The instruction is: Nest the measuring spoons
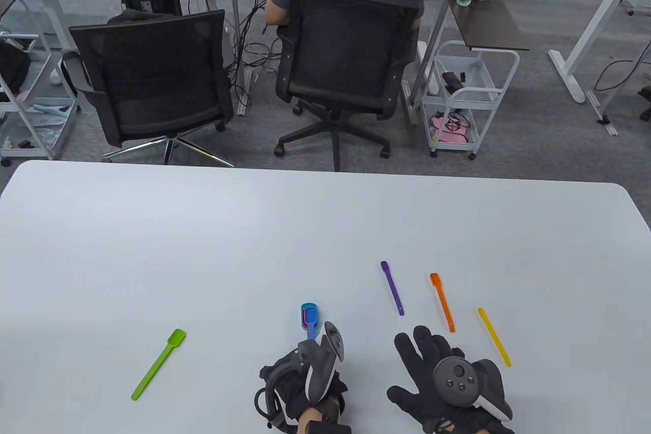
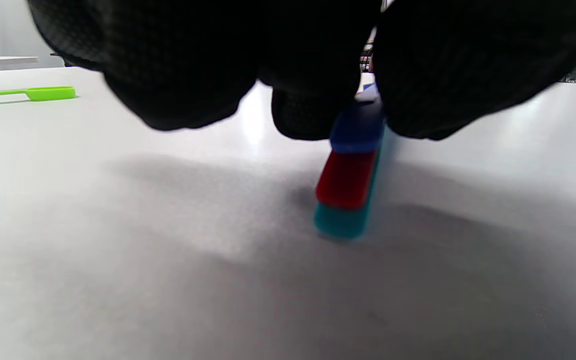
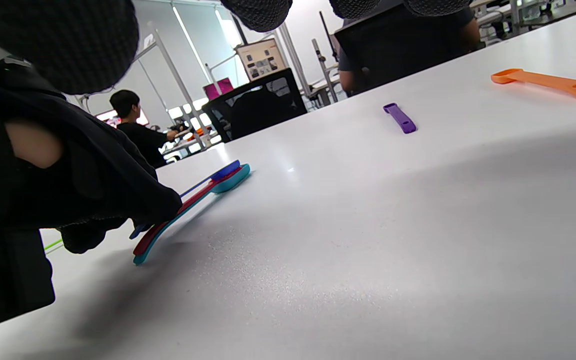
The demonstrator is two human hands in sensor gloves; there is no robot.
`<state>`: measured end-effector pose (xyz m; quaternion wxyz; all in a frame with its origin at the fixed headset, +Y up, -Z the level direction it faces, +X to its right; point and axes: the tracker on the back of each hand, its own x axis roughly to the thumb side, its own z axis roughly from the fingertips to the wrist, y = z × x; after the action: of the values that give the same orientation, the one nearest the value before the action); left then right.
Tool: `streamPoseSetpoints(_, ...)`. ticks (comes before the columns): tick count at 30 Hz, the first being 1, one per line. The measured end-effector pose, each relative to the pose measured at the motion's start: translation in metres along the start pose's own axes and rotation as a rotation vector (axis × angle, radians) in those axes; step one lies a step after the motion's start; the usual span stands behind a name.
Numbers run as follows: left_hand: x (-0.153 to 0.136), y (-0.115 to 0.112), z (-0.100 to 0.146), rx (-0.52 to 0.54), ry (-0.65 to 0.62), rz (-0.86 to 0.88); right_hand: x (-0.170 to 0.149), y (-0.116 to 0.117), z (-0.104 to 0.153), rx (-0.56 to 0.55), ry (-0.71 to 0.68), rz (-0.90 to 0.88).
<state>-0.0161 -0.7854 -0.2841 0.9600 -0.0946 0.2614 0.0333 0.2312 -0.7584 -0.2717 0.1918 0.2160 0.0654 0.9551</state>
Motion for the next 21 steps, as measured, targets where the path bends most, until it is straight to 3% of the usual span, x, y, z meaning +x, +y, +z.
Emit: streamPoseSetpoints(21, -0.0008, -0.0035, -0.0019, -0.006, 0.002, 0.000, -0.0010, -0.0008, -0.0003, 0.000, 0.001, -0.008)
